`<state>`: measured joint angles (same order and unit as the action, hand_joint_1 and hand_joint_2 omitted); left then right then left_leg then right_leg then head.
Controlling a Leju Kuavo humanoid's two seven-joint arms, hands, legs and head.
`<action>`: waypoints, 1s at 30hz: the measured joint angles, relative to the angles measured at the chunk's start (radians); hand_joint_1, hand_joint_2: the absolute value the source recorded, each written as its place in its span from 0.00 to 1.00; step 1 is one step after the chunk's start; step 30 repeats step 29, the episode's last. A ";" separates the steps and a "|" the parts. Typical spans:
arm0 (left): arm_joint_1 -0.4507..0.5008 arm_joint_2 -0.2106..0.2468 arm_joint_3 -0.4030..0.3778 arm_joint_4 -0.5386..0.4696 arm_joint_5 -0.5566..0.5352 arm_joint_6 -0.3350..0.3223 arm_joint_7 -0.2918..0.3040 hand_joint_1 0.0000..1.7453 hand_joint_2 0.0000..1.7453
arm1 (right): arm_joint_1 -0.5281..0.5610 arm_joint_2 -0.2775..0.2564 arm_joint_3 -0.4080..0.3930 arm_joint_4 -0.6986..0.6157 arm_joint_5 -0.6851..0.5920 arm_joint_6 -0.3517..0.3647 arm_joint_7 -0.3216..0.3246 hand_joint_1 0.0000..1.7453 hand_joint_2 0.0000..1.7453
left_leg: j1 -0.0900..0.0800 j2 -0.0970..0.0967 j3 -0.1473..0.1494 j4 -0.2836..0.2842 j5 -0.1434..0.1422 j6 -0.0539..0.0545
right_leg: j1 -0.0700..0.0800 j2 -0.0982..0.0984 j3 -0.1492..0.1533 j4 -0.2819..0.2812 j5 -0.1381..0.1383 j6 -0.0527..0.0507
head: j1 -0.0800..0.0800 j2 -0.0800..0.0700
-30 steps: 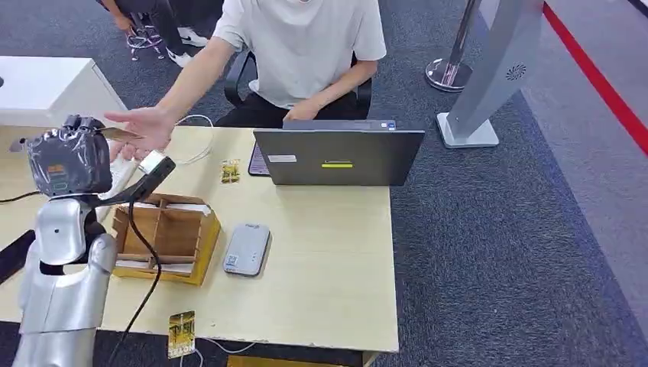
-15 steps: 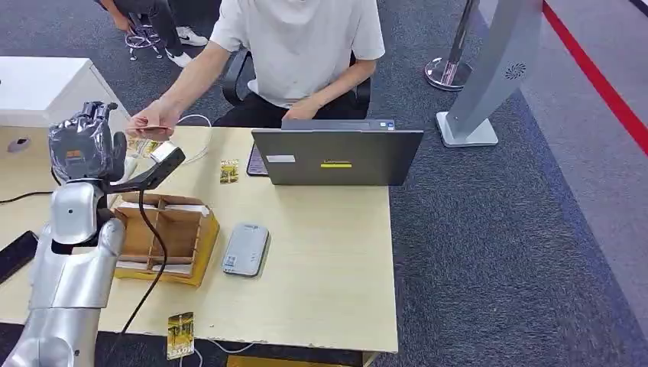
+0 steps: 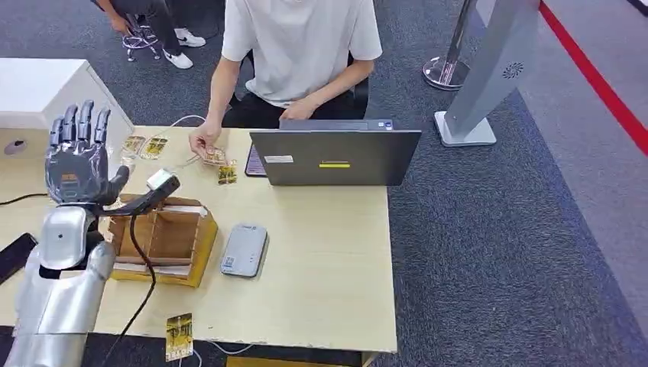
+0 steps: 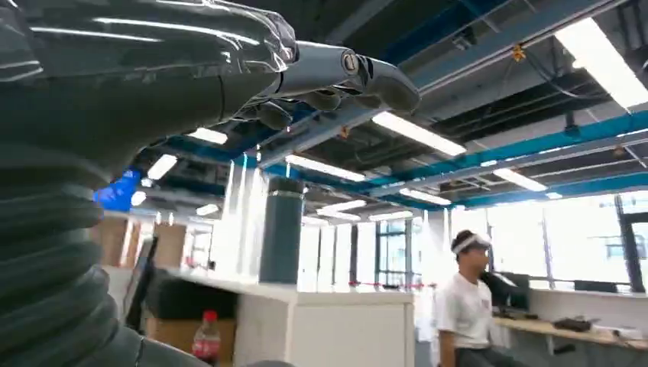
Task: Pass the card to the sensor for recognition and then transmit it.
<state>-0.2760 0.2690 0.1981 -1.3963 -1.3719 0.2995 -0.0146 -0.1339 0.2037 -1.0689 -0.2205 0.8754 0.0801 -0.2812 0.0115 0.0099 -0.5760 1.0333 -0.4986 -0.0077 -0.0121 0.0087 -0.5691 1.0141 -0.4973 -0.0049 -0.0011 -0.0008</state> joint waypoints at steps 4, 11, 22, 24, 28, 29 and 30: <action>0.206 0.017 0.201 -0.132 0.427 -0.027 -0.185 0.00 1.00 | 0.029 -0.003 -0.022 0.000 -0.034 -0.009 -0.014 0.00 0.00 | 0.000 0.004 0.002 -0.001 -0.004 -0.002 | 0.000 0.004 -0.001 0.000 -0.004 -0.003 | 0.000 0.000; 0.285 0.033 0.708 -0.151 0.816 -0.297 -0.356 0.00 1.00 | 0.050 -0.019 -0.053 0.000 -0.049 -0.041 0.012 0.00 0.00 | 0.004 0.001 0.002 -0.001 -0.005 -0.003 | 0.004 0.000 0.000 0.000 -0.006 -0.005 | 0.000 0.000; 0.234 0.200 1.157 0.492 1.396 -0.215 -0.393 0.00 0.00 | 0.052 -0.040 -0.092 0.000 -0.051 -0.148 0.160 0.00 0.00 | 0.007 -0.001 0.004 -0.002 -0.006 -0.006 | 0.006 -0.001 0.002 0.000 -0.008 -0.008 | -0.005 0.000; 0.236 0.200 1.188 0.579 1.399 -0.207 -0.406 0.00 0.00 | 0.051 -0.042 -0.098 0.000 -0.050 -0.151 0.168 0.00 0.00 | 0.008 -0.004 0.003 -0.002 -0.006 -0.006 | 0.007 -0.005 0.003 -0.002 -0.008 -0.008 | -0.002 0.000; 0.234 0.185 1.239 0.713 1.425 -0.169 -0.315 0.00 0.00 | 0.049 -0.042 -0.106 0.002 -0.051 -0.180 0.205 0.00 0.00 | 0.006 -0.005 0.005 -0.002 -0.006 -0.005 | 0.006 -0.006 0.005 -0.002 -0.008 -0.008 | -0.002 0.000; 0.234 0.163 1.252 0.757 1.439 -0.162 -0.275 0.00 0.00 | 0.049 -0.042 -0.107 0.003 -0.049 -0.189 0.219 0.00 0.00 | 0.005 -0.005 0.005 -0.002 -0.006 -0.005 | 0.005 -0.006 0.006 -0.003 -0.008 -0.007 | 0.000 0.000; 0.234 0.163 1.252 0.757 1.439 -0.162 -0.275 0.00 0.00 | 0.049 -0.042 -0.107 0.003 -0.049 -0.189 0.219 0.00 0.00 | 0.005 -0.005 0.005 -0.002 -0.006 -0.005 | 0.005 -0.006 0.006 -0.003 -0.008 -0.007 | 0.000 0.000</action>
